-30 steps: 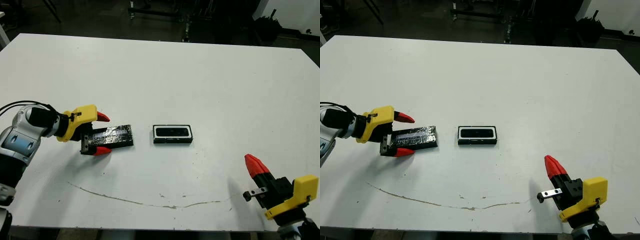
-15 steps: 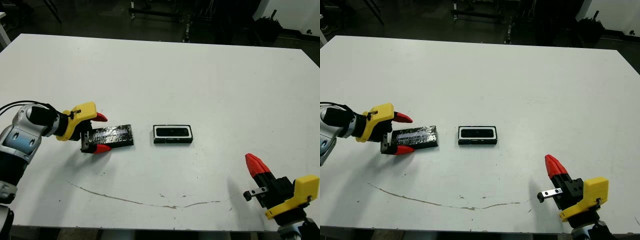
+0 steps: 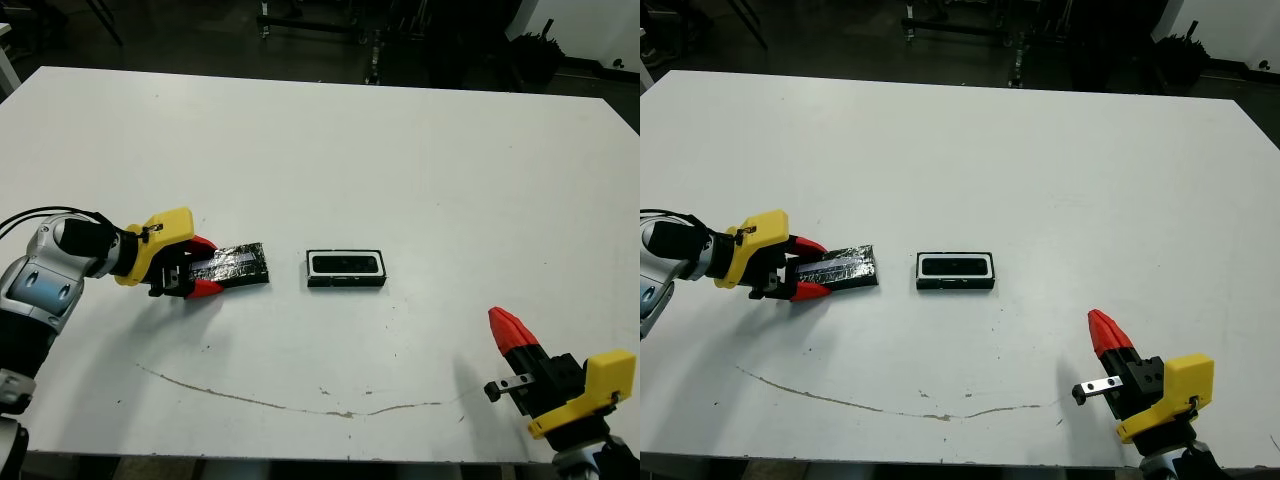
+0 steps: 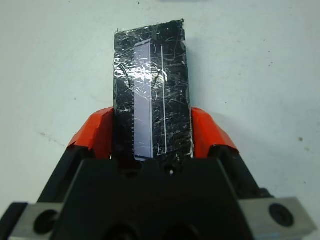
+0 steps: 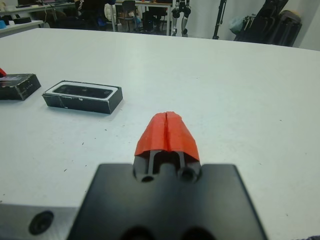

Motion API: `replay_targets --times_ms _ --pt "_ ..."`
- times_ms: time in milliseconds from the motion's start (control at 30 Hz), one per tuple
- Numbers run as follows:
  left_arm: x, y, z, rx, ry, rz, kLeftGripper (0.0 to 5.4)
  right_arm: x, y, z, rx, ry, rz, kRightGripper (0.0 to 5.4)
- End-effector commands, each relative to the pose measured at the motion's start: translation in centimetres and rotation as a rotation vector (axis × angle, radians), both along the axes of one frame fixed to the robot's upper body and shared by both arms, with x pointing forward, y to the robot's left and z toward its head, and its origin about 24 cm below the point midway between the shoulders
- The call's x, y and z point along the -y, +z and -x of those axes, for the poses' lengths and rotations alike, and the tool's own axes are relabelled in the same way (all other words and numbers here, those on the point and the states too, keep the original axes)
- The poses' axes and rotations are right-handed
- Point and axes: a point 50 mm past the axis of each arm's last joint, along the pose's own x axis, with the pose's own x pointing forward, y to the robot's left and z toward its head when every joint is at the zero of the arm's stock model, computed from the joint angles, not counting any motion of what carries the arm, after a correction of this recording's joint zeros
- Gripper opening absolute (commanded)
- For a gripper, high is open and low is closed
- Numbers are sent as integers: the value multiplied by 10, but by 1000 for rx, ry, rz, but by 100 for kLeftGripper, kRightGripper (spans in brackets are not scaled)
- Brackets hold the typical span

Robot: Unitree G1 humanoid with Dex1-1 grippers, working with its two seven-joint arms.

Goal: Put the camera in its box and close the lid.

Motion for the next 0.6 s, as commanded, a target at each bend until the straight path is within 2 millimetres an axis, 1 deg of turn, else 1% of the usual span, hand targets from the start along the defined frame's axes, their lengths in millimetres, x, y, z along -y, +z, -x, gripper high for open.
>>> replay_targets --times_ms 33,200,400,600 --pt "-1 -5 1 -30 -5 -8 315 2 -1 2 -6 -6 10 0" --pt "0 -3 1 6 -9 -21 315 2 0 1 -7 -5 7 0" --pt "3 3 -2 46 71 49 315 1 0 1 -6 -5 6 0" --pt "20 17 -4 66 128 161 314 -1 0 0 -10 -1 1 0"
